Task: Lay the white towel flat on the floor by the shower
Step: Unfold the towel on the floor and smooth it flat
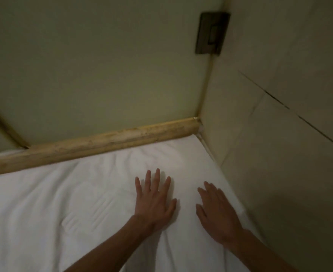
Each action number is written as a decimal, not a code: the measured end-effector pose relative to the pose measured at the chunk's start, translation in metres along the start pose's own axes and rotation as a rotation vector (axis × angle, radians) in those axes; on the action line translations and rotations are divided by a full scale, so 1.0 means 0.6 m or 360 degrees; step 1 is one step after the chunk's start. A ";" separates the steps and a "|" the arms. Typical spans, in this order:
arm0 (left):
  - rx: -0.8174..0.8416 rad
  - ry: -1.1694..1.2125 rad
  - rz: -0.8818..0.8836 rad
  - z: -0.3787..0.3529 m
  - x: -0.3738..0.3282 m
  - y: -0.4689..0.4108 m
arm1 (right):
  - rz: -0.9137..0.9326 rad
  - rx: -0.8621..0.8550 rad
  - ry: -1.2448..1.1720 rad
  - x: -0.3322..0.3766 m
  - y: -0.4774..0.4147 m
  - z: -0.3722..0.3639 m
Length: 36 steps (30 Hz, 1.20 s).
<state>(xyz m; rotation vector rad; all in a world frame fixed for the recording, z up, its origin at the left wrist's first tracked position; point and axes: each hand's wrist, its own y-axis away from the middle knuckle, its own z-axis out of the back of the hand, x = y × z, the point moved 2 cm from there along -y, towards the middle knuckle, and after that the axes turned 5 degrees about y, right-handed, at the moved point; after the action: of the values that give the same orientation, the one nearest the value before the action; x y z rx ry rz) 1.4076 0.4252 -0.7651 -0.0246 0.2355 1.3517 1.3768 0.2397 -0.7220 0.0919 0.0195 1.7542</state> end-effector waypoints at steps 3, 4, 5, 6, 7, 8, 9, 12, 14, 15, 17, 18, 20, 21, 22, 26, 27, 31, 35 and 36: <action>0.0048 0.0013 -0.0019 -0.012 0.010 -0.027 | 0.0030 0.0126 -0.0011 -0.007 -0.101 -0.013; 0.0050 0.0029 -0.0024 -0.018 0.010 -0.030 | 0.0021 0.0182 -0.0024 -0.011 -0.130 -0.022; 0.0044 0.0054 -0.0017 -0.023 0.010 -0.030 | 0.0010 0.0218 -0.0015 -0.013 -0.156 -0.027; 0.0024 0.0078 -0.0009 -0.025 0.010 -0.028 | 0.0004 0.0234 -0.0015 -0.014 -0.179 -0.030; 0.0005 0.0094 -0.0004 -0.024 0.009 -0.027 | -0.0009 0.0254 -0.0031 -0.015 -0.198 -0.033; 0.0006 0.0106 -0.0003 -0.021 0.008 -0.025 | -0.0013 0.0279 -0.0030 -0.017 -0.216 -0.035; 0.0009 0.0106 -0.0016 -0.019 0.006 -0.022 | -0.0017 0.0308 -0.0022 -0.019 -0.231 -0.040; -0.0029 0.0068 -0.0043 -0.018 0.004 -0.022 | -0.0025 0.0384 -0.0025 -0.022 -0.269 -0.049; -0.0027 0.0103 -0.0041 -0.019 0.007 -0.024 | 0.0000 0.0374 -0.0033 -0.021 -0.292 -0.051; -0.0034 0.0124 -0.0044 -0.020 0.008 -0.025 | 0.0014 0.0362 -0.0029 -0.021 -0.303 -0.050; -0.0053 0.0142 -0.0044 -0.024 0.011 -0.025 | 0.0015 0.0349 -0.0019 -0.022 -0.319 -0.049; -0.0049 0.0139 -0.0039 -0.025 0.012 -0.025 | 0.0008 0.0349 -0.0015 -0.024 -0.326 -0.050; -0.0028 0.0139 -0.0032 -0.025 0.013 -0.027 | 0.0003 0.0360 -0.0007 -0.029 -0.336 -0.054; -0.0023 0.0147 -0.0031 -0.025 0.013 -0.027 | 0.0004 0.0367 -0.0003 -0.032 -0.339 -0.057; -0.0026 0.0151 -0.0033 -0.025 0.012 -0.027 | 0.0004 0.0368 0.0000 -0.033 -0.342 -0.060; -0.0034 0.0115 -0.0044 -0.028 0.014 -0.028 | -0.0022 0.0318 0.0011 -0.034 -0.345 -0.072; -0.0032 0.0115 -0.0041 -0.029 0.014 -0.028 | -0.0040 0.0306 0.0016 -0.034 -0.347 -0.075; -0.0028 0.0143 -0.0048 -0.031 0.013 -0.028 | -0.0131 0.0289 0.0037 -0.035 -0.356 -0.074; -0.0028 0.0142 -0.0042 -0.030 0.013 -0.028 | -0.0113 0.0226 0.0067 -0.027 -0.357 -0.070; -0.0029 0.0146 -0.0043 -0.030 0.013 -0.028 | -0.0102 0.0213 0.0087 -0.028 -0.357 -0.071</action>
<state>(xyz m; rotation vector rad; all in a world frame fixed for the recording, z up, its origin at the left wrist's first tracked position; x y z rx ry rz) 1.4225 0.4266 -0.7862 -0.1052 0.2992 1.3274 1.5866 0.2643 -0.7790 0.1395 0.1780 1.6902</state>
